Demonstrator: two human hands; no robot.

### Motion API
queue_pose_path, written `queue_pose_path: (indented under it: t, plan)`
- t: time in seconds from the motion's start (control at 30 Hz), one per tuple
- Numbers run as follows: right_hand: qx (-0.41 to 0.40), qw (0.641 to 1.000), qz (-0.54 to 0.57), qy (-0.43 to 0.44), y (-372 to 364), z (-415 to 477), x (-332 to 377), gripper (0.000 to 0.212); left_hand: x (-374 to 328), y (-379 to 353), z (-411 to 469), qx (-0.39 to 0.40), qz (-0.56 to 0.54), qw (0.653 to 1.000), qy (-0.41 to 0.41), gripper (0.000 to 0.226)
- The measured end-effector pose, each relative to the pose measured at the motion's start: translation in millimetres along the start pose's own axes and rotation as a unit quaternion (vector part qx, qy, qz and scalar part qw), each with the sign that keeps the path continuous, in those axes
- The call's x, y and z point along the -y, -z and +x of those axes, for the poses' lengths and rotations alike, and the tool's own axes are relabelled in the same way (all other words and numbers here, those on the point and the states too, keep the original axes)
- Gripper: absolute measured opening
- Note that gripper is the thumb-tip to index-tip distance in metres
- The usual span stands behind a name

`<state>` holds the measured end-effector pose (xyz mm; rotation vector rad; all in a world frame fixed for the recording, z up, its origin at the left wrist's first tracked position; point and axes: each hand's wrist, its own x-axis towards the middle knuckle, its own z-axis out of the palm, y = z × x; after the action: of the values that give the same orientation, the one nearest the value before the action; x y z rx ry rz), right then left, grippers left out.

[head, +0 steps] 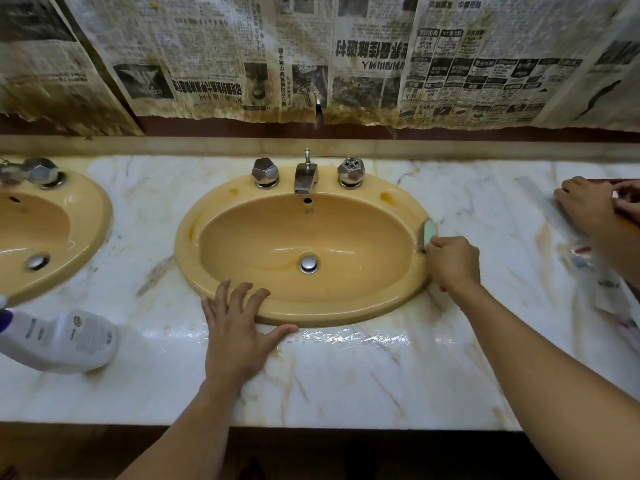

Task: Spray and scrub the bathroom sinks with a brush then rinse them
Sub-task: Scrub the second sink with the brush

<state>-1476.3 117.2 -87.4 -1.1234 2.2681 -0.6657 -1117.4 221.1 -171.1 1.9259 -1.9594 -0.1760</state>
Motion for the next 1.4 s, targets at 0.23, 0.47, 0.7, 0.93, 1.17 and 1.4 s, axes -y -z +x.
queue_pose_path:
  t: [0.23,0.47,0.7,0.93,1.17,1.4]
  plan:
    - [-0.02,1.0,-0.005,0.006,-21.1,-16.9,-7.8,0.023,1.0,-0.3,0.2,0.003,0.0,1.0,0.004,0.087]
    - [-0.02,1.0,-0.005,0.016,-10.1,-12.1,-5.0,0.023,-2.0,2.9,-1.6,0.01,-0.02,0.999,0.024,0.097]
    - [0.028,0.999,0.004,0.027,-1.0,-38.5,-19.1,0.022,0.9,0.0,-1.0,0.007,0.024,1.0,0.005,0.087]
    - [-0.003,0.999,0.003,0.044,22.3,-13.1,-25.1,0.034,1.2,0.5,4.2,-0.01,-0.04,0.998,0.054,0.063]
    - [0.058,0.984,-0.147,0.082,22.1,30.6,9.5,0.027,2.0,-1.8,25.1,-0.039,-0.02,0.986,0.161,0.055]
    - [0.11,0.968,-0.17,0.147,6.4,65.6,61.1,0.028,4.8,-5.4,26.2,-0.048,-0.01,0.986,0.16,0.046]
